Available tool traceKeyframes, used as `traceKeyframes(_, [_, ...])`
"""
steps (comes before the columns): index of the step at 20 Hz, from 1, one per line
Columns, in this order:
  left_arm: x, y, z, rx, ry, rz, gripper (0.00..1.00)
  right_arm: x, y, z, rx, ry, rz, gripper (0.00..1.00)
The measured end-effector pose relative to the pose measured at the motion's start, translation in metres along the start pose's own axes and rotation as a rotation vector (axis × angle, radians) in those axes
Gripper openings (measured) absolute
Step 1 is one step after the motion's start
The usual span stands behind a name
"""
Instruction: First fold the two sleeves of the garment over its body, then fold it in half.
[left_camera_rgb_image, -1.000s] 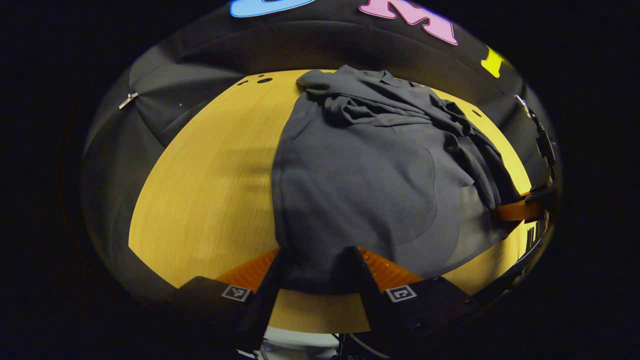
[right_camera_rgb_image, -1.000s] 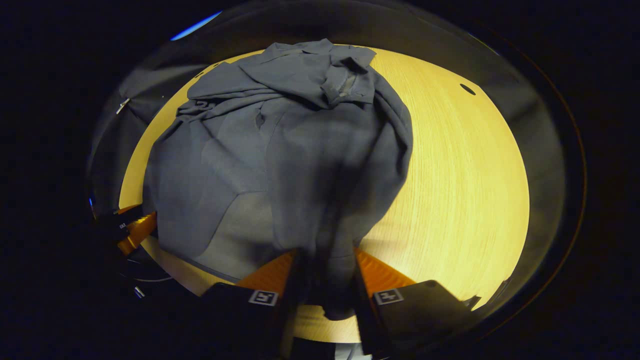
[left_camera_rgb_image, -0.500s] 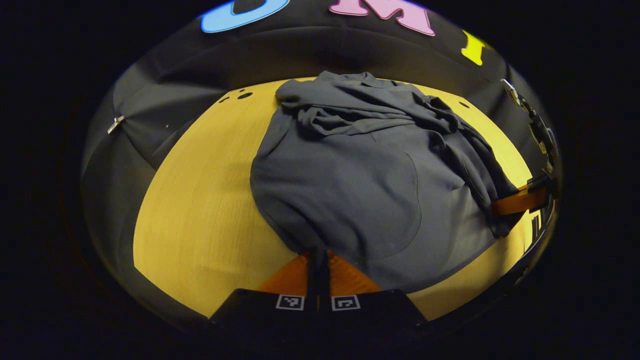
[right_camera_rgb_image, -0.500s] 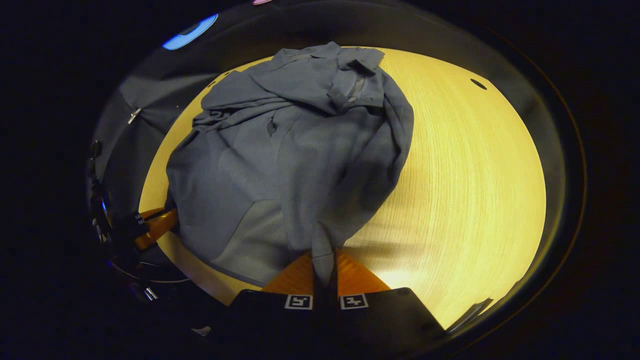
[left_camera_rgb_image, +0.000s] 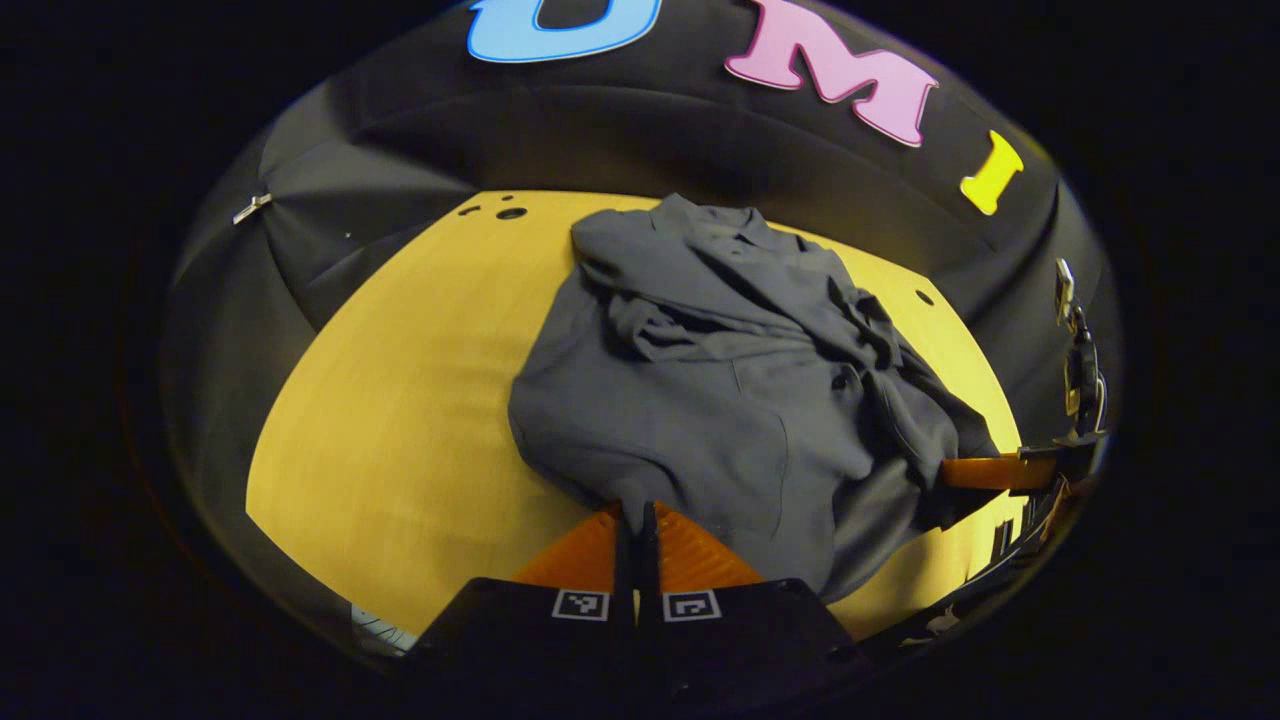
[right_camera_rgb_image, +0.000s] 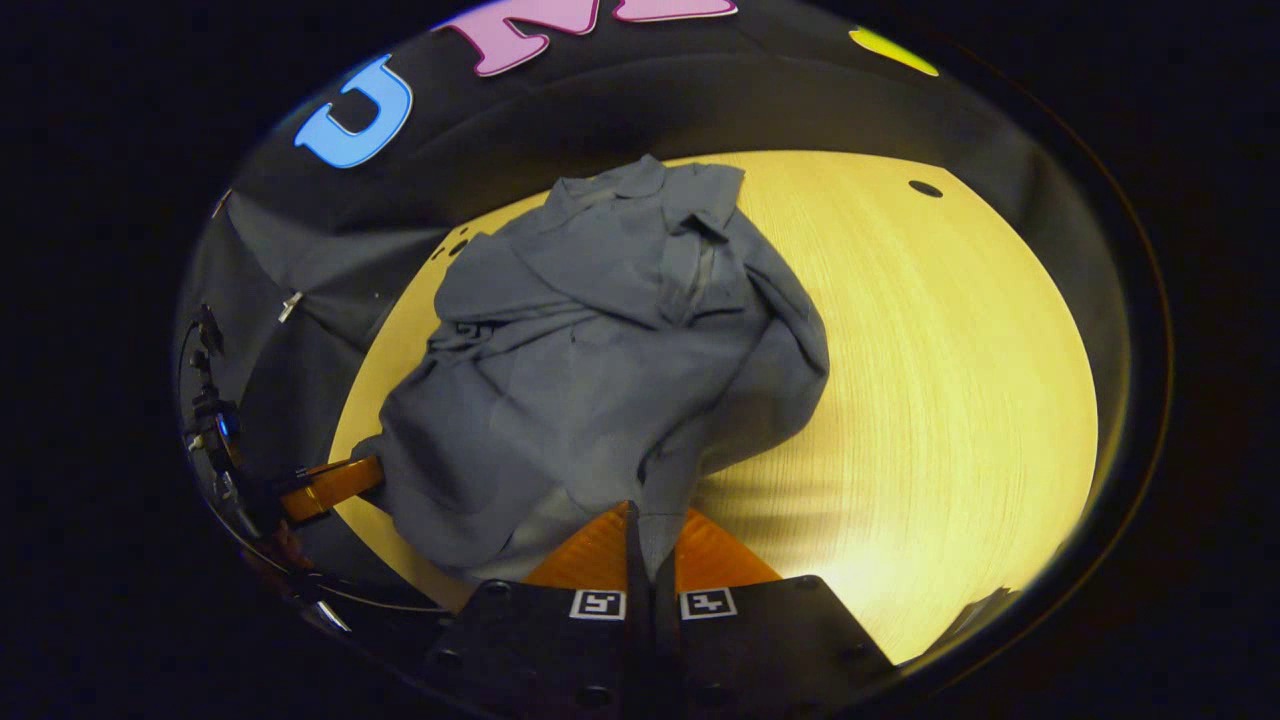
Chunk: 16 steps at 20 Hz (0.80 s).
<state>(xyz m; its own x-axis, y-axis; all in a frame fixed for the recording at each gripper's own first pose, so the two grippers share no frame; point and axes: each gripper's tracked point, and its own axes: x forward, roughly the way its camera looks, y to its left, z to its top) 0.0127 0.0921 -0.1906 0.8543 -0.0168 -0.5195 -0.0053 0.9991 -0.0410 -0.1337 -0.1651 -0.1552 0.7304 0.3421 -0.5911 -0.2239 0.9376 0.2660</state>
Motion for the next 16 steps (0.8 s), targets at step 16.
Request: traceKeyframes(16, [0.022,0.002,0.15,-0.048,-0.204,-0.024,0.06,0.014,0.008,0.142,-0.004,-0.175,0.029,0.05])
